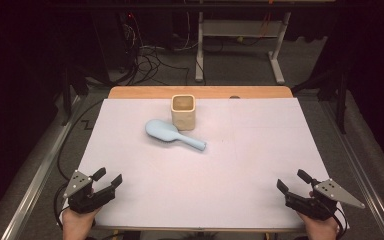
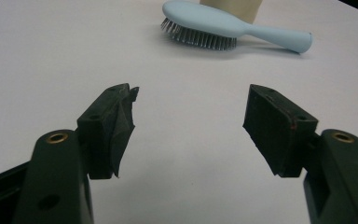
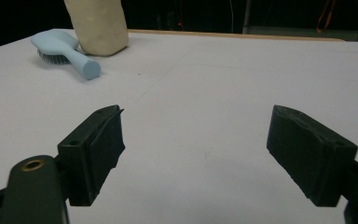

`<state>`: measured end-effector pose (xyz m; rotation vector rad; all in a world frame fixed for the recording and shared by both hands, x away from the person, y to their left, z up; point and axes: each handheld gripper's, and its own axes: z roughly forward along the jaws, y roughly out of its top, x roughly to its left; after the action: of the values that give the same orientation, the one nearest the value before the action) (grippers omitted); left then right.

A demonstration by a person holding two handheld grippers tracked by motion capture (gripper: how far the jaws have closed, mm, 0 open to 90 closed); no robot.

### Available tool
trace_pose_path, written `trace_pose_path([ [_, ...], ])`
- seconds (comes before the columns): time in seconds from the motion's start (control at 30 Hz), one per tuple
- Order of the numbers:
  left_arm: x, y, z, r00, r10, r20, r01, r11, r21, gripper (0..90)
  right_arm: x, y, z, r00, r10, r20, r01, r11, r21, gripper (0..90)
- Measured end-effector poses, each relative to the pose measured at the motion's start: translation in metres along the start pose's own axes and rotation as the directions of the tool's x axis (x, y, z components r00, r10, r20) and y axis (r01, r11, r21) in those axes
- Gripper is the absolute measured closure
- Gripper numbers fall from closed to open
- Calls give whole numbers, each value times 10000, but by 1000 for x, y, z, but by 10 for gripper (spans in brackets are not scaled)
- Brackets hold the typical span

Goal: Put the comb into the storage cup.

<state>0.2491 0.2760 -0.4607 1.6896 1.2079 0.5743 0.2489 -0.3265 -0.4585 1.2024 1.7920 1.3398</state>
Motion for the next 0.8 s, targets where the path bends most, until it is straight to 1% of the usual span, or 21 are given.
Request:
trace_pose_path([
  [0.1,0,0,0,10000,31,-12,-31,10000,-9,332,-1,0,-1,10000,-1,0,1,10000,-72,191],
  [0.23,-1,0,0,10000,39,20,-39,10000,-32,329,-1,0,0,10000,72,-36,-72,10000,-25,191],
  [0.3,-1,0,-1,10000,21,36,-21,10000,-35,330,0,0,0,10000,29,49,-29,10000,58,192],
  [0.33,0,0,-1,10000,-22,49,22,10000,-58,329,0,0,-1,9994,-85,325,82,9999,111,194],
  [0.43,1,0,-1,9999,-94,60,94,9999,-69,330,0,0,-2,9993,-93,371,88,9998,149,196],
  [0.5,0,1,-2,10000,-95,31,95,9999,-122,330,-1,0,-2,9992,-19,402,18,10000,31,196],
  [0.57,0,1,-2,9999,-103,45,104,9999,-130,330,-1,0,-2,9992,27,388,-29,10000,33,196],
  [0.6,0,1,-2,9999,-136,55,136,9998,-126,329,-1,0,-2,9992,36,392,-38,10000,51,196],
  [0.63,-1,0,-2,9994,-330,70,331,9994,-137,330,-1,0,-1,9990,18,439,-26,9998,195,198],
  [0.7,-1,1,-2,9994,-331,92,332,9993,-161,329,-1,-1,0,9988,0,497,-14,9996,277,198],
  [0.73,-3,1,-2,9999,-1,-113,-1,9998,-186,329,-1,-1,1,9986,9,525,-28,9993,369,199],
  [0.77,-4,2,-1,9998,109,-152,-111,9999,-115,329,-1,-1,1,9985,-31,552,13,9995,320,199],
  [0.8,-4,2,0,9999,128,-109,-129,9999,-70,330,-1,-1,0,9986,-39,525,26,9996,265,202],
])
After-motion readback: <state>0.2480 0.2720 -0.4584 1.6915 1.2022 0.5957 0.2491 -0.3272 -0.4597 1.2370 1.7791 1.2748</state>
